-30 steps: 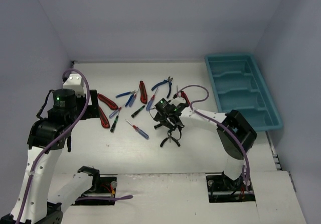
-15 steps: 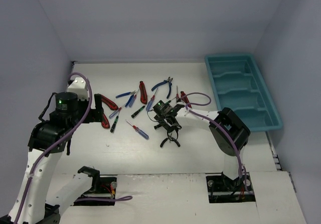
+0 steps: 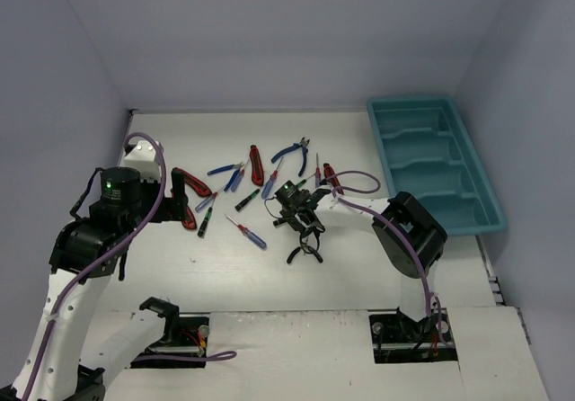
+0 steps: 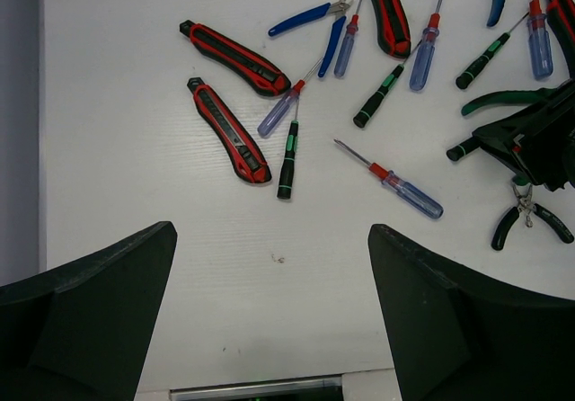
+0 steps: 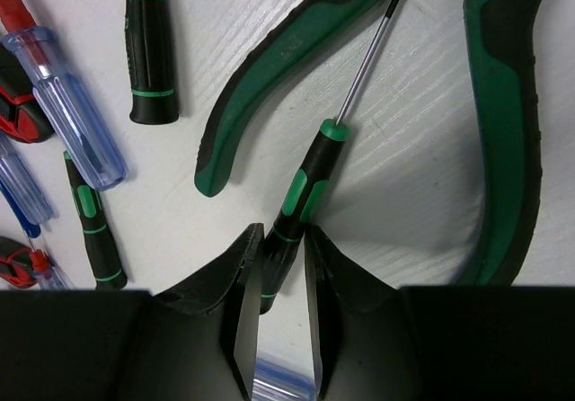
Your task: Sort the tools into containers
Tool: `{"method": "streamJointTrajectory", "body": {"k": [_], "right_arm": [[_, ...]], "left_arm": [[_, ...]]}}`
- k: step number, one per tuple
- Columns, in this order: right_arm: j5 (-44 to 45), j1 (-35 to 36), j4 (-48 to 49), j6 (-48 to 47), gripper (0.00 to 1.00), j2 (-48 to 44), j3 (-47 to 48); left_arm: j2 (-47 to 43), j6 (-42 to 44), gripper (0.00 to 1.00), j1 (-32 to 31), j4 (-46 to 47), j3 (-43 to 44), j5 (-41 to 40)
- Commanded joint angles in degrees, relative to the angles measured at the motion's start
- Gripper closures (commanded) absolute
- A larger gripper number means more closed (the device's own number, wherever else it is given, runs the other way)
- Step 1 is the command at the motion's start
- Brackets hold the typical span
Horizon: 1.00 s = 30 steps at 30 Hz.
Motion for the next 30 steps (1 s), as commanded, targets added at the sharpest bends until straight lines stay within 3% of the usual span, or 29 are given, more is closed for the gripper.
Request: {"method": "streamJointTrajectory", "body": {"k": [1,7,15,24,28,30], "right_arm": [[-1.53,0.28,-4.56,1.8,0.8,1.6,-3.2],[-4.11,-0.06,-8.13,1.93,0.65,3.13,-2.01],[-5.68,-3.27,-17.54,0.36,0.64,6.69,2.9],[-6.95,-4.38,-25.38,-3.03,0.8,9.41,6.01],[-7.02,-3.94,-26.23,-3.96,1.0,8.32,6.08],[-6.54,-3.6,-26.92,-4.27,1.0,6.33,6.39]], "left_arm": [[-0.8,0.89,0.15,-0.26,1.93,-0.02,-1.26],[-2.28,0.2,0.15,-0.23,1.91,-0.59,-1.37],[-5.11,-1.95,0.15,-0.21,1.87,-1.99,-1.89],[-8.57,-3.15,0.15,-0.21,1.96,-2.79,-2.54],[-8.94,-2.84,0.15,-0.21,1.92,-3.02,-3.29],[-8.9,-2.63,0.15,-0.13,1.93,-2.8,-3.47]]}}
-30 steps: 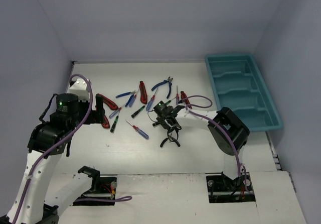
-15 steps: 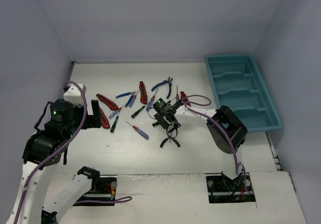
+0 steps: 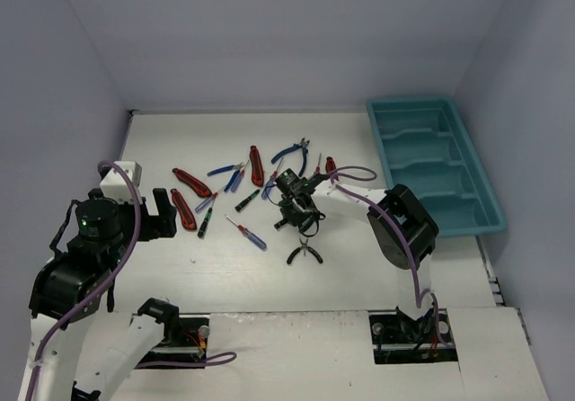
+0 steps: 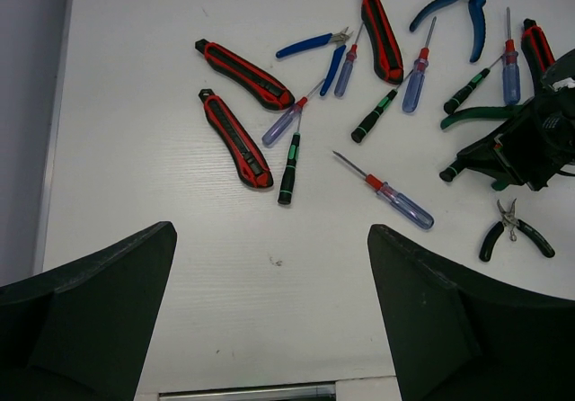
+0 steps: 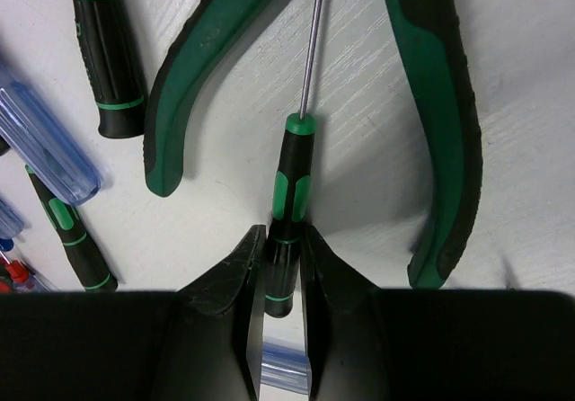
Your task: Sort the tools into containers
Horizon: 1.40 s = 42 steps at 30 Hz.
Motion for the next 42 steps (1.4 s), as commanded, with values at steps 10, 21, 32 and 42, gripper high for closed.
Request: {"method": "streamJointTrajectory", "body": {"k": [10,21,32,42], "right_arm": [[5.57,3.24,-21.24,-0.78,1.0,-16.64,5.94],[16.44,-14.92,-20.06,-15.3,1.0,-15.52,24.57],[10.77,-41.51,-3.41,-34.03,1.0,2.51,44.17],[1.17,-51.35,2.43,-37.05,0.96,21.28,58.55]], "left_arm": [[4.35,0.23,0.15,-0.21,2.32,3.53,-1.23],[7.38,-0.13,0.15,-0.3,2.62,4.7,-1.61],[13.06,-2.17,0.15,-0.21,2.75,7.16,-2.19],[12.86,-4.71,0.15,-0.21,3.2,4.79,-2.81]]}}
